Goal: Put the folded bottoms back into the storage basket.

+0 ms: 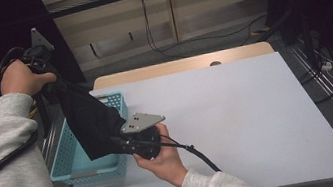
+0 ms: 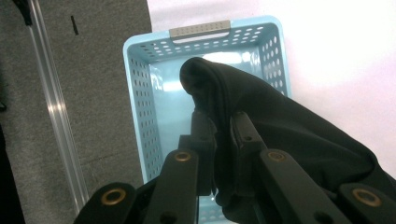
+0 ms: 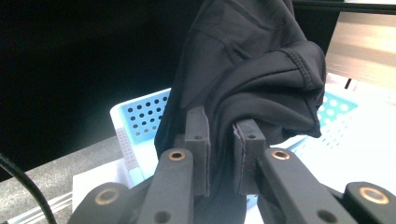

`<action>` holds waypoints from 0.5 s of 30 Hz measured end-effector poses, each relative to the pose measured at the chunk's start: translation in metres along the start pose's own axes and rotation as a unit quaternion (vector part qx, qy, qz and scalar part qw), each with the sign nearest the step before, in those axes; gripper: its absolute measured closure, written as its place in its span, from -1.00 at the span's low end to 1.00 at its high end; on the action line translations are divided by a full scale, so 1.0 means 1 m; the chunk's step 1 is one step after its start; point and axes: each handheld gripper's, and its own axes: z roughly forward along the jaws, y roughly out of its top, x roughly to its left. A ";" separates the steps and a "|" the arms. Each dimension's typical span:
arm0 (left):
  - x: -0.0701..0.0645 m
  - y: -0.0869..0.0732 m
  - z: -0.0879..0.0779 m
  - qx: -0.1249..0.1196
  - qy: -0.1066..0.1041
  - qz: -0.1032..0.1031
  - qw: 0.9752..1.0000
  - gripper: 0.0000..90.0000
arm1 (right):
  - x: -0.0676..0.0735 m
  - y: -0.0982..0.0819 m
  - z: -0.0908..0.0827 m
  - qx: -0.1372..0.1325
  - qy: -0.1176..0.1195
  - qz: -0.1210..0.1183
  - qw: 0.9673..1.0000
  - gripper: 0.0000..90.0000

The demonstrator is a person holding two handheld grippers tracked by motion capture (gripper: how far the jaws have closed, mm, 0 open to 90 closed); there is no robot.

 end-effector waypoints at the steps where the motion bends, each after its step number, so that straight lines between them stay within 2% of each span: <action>1: 0.001 0.000 0.001 -0.001 0.000 -0.001 1.000 0.83 | 0.000 0.000 0.001 0.001 0.000 0.000 1.000 0.76; 15: 0.011 -0.003 0.003 -0.006 0.002 -0.006 1.000 0.83 | 0.001 -0.001 0.010 0.002 0.002 0.000 1.000 0.76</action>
